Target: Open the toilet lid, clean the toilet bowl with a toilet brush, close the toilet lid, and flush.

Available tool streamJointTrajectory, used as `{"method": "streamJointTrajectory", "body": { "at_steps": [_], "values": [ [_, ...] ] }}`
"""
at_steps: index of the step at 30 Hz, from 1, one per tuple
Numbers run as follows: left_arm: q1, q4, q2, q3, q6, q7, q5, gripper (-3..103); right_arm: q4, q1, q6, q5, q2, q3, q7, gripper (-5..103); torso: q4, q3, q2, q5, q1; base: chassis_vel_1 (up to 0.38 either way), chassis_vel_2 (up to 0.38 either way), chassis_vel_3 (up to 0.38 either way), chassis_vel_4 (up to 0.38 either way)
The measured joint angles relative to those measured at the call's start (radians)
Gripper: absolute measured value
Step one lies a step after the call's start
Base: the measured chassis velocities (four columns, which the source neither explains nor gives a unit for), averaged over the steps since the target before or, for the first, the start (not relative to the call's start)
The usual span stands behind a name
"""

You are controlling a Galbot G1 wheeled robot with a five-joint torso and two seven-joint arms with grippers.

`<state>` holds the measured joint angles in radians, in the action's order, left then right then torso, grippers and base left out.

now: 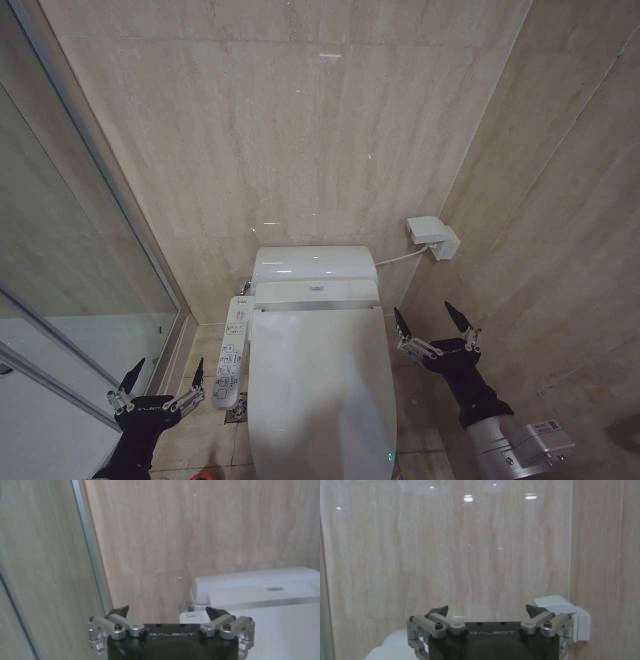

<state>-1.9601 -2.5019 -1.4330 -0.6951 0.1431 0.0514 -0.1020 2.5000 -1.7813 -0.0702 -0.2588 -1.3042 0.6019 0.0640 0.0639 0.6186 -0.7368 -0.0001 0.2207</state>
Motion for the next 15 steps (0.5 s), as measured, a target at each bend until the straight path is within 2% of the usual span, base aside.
{"method": "streamJointTrajectory", "body": {
  "at_steps": [4, 15],
  "values": [
    [0.026, 0.000, 0.006, -0.005, -0.040, -0.021, 0.005, 100, 0.000, 0.000, 0.000, 0.000, 0.000, 0.000, 0.000, 100, 0.0001, 0.000, 0.000, 0.0000, 0.000, 0.000, 0.000, 0.000, 0.000],
    [0.067, 0.001, 0.033, -0.028, -0.059, -0.039, -0.016, 100, 0.000, 0.000, 0.000, 0.000, 0.000, 0.000, 0.000, 100, 0.0000, 0.000, 0.000, 0.0000, 0.000, 0.000, 0.000, 0.000, 0.000]
  ]
}}
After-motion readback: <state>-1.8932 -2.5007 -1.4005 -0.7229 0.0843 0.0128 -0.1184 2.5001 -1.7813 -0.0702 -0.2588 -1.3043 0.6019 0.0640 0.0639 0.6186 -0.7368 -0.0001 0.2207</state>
